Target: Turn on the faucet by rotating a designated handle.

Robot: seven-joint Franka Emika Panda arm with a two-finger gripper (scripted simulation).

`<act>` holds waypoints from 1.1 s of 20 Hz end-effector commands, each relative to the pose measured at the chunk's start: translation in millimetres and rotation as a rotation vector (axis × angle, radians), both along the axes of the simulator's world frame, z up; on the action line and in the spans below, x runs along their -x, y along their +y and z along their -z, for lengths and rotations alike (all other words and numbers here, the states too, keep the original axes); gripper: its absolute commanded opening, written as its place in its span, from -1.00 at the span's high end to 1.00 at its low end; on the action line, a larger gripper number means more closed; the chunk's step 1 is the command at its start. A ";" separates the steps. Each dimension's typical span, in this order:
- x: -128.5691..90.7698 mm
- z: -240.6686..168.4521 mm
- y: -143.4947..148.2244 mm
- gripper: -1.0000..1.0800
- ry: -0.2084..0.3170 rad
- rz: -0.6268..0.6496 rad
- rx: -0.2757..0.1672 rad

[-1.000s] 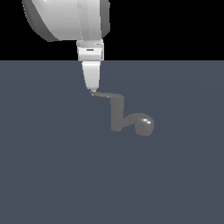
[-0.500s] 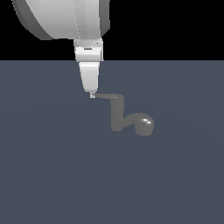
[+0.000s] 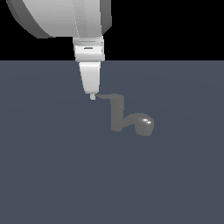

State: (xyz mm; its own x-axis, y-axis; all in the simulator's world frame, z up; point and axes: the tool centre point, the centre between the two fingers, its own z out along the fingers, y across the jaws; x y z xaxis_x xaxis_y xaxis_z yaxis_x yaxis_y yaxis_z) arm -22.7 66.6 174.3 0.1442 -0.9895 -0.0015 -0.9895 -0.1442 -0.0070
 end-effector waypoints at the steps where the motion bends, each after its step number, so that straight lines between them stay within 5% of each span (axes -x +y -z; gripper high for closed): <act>1: 7.9 0.6 -13.1 1.00 0.004 0.012 0.002; 17: 43.8 0.0 -37.2 1.00 0.003 0.001 0.001; 22: 46.6 0.4 -68.9 1.00 0.004 0.005 0.001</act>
